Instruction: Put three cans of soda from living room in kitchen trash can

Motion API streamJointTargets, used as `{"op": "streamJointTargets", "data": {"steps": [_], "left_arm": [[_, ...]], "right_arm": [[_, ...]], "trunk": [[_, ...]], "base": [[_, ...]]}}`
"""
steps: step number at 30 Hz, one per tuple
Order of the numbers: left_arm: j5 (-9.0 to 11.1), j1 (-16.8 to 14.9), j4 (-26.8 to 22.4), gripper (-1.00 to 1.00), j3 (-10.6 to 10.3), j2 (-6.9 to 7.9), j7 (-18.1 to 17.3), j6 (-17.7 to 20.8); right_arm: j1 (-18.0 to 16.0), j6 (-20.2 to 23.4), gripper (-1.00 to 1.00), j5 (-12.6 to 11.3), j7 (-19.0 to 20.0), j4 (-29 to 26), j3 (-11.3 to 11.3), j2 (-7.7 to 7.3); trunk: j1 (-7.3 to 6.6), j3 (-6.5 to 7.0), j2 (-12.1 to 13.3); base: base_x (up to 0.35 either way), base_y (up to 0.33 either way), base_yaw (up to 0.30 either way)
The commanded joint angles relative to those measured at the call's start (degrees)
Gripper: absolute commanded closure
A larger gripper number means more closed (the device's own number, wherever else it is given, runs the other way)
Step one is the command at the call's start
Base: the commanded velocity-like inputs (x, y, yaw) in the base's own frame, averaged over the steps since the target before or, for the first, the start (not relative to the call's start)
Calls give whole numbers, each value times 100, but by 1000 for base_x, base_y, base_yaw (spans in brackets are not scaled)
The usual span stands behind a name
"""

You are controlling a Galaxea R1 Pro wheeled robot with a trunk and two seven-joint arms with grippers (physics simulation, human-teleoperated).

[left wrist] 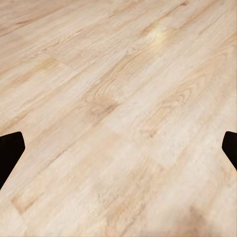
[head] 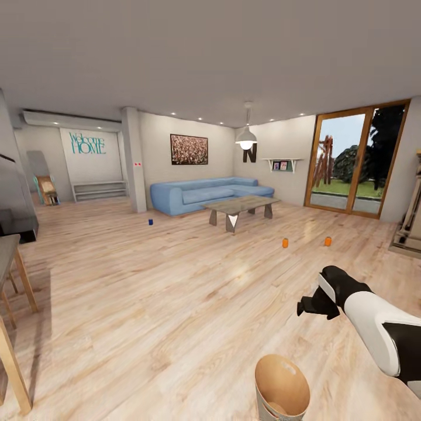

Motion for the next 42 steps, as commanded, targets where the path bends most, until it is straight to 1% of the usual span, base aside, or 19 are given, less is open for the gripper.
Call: {"op": "streamJointTargets", "data": {"steps": [1,7,9,11,13,14,15,17,18,19,21,22,23,25,26,27,28,35,42], "left_arm": [[0,0,1,-100,0,0,0,0],[3,-9,-6,-100,3,-4,0,5],[15,-63,-33,-100,5,-6,0,43],[65,-180,-92,-100,6,-7,0,188],[160,-369,-150,-100,7,-3,0,487],[299,-625,-189,-100,8,8,-3,887],[560,-1071,-223,-100,13,29,-15,1477],[738,-1368,-235,-100,14,37,-22,1801],[872,-1674,-227,-100,15,43,-27,2078],[918,-1868,-204,-100,16,45,-29,2211],[1025,-2464,-37,-100,21,53,-38,2570],[1041,-2573,42,-100,24,54,-43,2625],[1065,-2735,251,-100,28,57,-78,2704],[1083,-2846,512,-100,31,64,-149,2739],[1083,-2846,512,-100,31,64,-149,2739],[1115,-2977,1056,-100,34,74,-301,2785],[1114,-2990,1119,-100,34,77,-316,2794],[1124,-3031,1329,-100,35,86,-365,2776],[1143,-3022,1297,-100,25,86,-407,2716]], "right_arm": [[1,0,-100,0,0,0,0,2],[2,0,-100,0,0,0,0,7],[1,-1,-100,0,0,0,-2,7],[4,1,-100,0,0,0,-1,8],[4,2,-100,0,0,0,-1,8],[6,1,-100,1,0,0,0,8],[6,0,-100,1,0,0,3,8],[5,-1,-100,1,0,0,5,9],[5,1,-100,1,0,0,6,9],[5,0,-100,1,0,0,7,10],[4,0,-100,1,0,0,12,18],[5,2,-100,1,0,0,15,21],[3,2,-100,1,0,-3,19,26],[2,2,-100,1,0,-5,22,32],[2,2,-100,1,0,-5,22,32],[4,6,-100,1,0,-2,20,40],[5,6,-100,1,0,0,18,41],[8,5,-100,1,0,5,9,43],[8,7,-100,1,0,8,9,45]], "trunk": [[23,-18,-41],[154,-126,-282],[198,-162,-362],[242,-198,-443],[286,-234,-523],[308,-252,-563],[330,-270,-603],[374,-306,-683],[396,-324,-723],[418,-342,-763],[462,-377,-844],[484,-395,-884],[506,-413,-924],[550,-449,-1004],[572,-467,-1044],[594,-485,-1084],[616,-503,-1124],[769,-629,-1405],[769,-629,-1405]], "base": [[0,0,0],[0,0,0],[0,0,0],[0,0,0],[0,0,0],[0,0,0],[0,0,0],[0,0,0],[0,0,0],[0,0,0],[0,0,0],[0,0,0],[0,0,0],[0,0,0],[0,0,0],[0,0,0],[0,0,0],[0,0,0],[16,0,0]]}}
